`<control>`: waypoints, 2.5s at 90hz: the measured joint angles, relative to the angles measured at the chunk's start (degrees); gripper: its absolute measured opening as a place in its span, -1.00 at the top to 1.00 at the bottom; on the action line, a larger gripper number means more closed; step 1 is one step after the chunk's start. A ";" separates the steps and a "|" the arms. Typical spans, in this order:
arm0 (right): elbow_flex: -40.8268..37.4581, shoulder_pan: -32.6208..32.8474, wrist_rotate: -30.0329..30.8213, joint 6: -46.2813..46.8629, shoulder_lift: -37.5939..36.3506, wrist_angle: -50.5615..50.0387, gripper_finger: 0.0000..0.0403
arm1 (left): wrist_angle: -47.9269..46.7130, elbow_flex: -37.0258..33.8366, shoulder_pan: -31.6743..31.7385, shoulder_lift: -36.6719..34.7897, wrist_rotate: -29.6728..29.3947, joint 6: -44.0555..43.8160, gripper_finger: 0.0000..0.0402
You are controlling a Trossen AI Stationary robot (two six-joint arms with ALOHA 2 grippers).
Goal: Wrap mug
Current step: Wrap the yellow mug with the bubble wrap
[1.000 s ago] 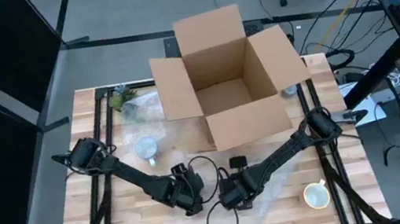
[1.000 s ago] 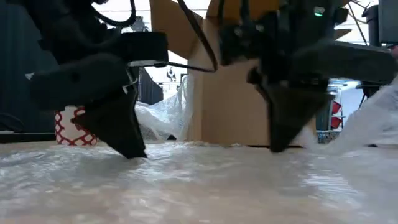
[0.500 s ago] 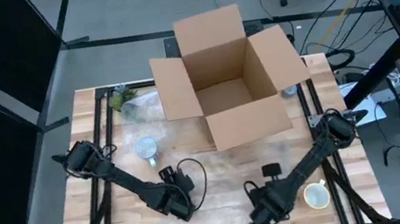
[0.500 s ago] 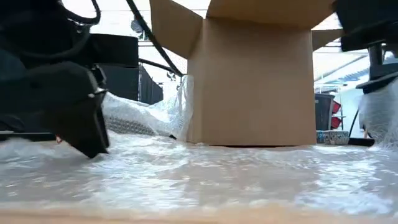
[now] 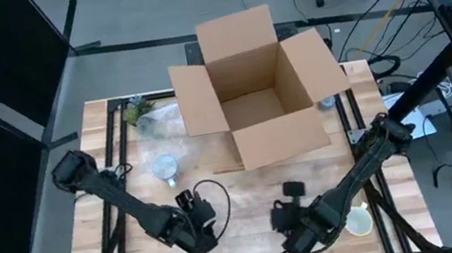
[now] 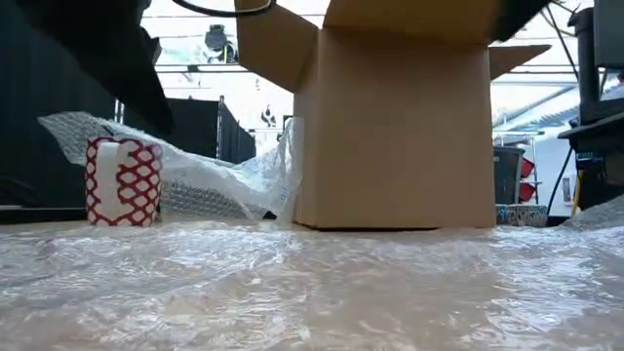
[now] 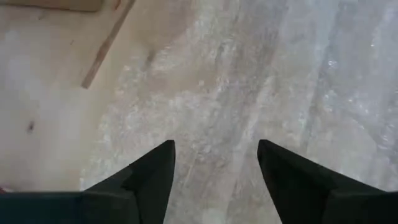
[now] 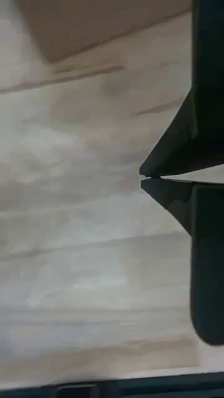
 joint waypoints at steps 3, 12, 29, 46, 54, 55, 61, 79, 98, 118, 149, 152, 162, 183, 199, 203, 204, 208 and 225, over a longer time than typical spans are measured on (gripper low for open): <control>-1.17 -0.39 -0.12 -0.77 0.89 2.64 0.98 | 0.20 -0.60 -0.30 0.06 1.21 -0.29 -0.09; -4.38 -1.34 -2.54 -1.96 3.65 7.28 0.98 | 0.85 -2.79 -1.49 1.87 5.70 -1.68 -0.09; -7.17 -1.61 -11.20 -2.41 5.85 6.97 0.98 | -0.23 -7.34 -3.83 2.87 5.98 -7.08 -0.09; -1.41 1.78 -18.13 2.27 -2.20 -10.73 0.98 | -2.22 -8.22 -4.52 2.78 5.54 -10.10 -0.09; -1.13 4.30 -18.28 9.26 -7.28 -20.39 0.98 | -1.64 -8.20 -4.67 2.78 5.14 -9.86 -0.09; -1.18 4.63 -18.21 10.48 -7.89 -21.14 0.98 | -1.64 -8.20 -4.68 2.78 5.01 -9.75 -0.09; -1.56 6.66 -17.77 16.86 -11.41 -24.48 0.98 | -1.66 -8.20 -4.65 2.78 4.26 -9.64 -0.09; -3.60 11.39 -19.50 26.90 -16.79 -30.40 0.74 | -0.05 -8.20 -4.64 2.78 2.52 -9.58 -0.09; -8.86 16.21 -22.07 34.05 -18.06 -31.31 0.16 | 0.37 -8.20 -4.63 2.75 2.52 -9.55 -0.09; -15.00 22.21 -24.11 42.95 -21.59 -25.00 -0.21 | 2.64 -8.17 -4.62 2.75 2.57 -7.51 -0.09; -26.48 26.48 -23.50 47.96 -23.02 -13.21 -0.17 | 2.79 -8.15 -4.50 2.73 2.57 -7.72 -0.09; -28.14 26.40 -23.25 47.60 -23.02 -10.47 -0.17 | 2.79 -8.15 -4.50 2.72 2.57 -7.72 -0.09; -33.07 26.06 -23.65 48.79 -23.00 -4.88 -0.16 | 2.79 -8.15 -4.50 2.71 2.57 -7.72 -0.09; -36.85 25.64 -23.87 49.87 -22.98 -2.02 0.40 | 2.75 -8.13 -4.50 2.71 2.54 -7.74 -0.09; -36.85 25.64 -24.10 47.56 -23.15 -1.53 0.94 | 2.77 -8.13 -4.50 2.71 2.54 -7.76 -0.09; -36.85 25.64 -24.10 47.55 -23.15 -1.54 0.94 | 2.78 -8.11 -4.42 2.71 2.54 -7.71 -0.09; -36.85 25.64 -24.08 47.55 -23.15 -1.55 0.94 | 2.78 -8.11 -4.40 2.71 2.54 -7.70 -0.09; -36.85 25.64 -24.09 47.42 -23.17 -1.55 0.96 | 2.75 -8.11 -4.39 2.71 2.53 -7.70 -0.09; -36.92 25.64 -24.02 46.48 -25.58 -1.57 0.98 | 2.71 -8.11 -4.39 2.71 2.52 -7.68 -0.09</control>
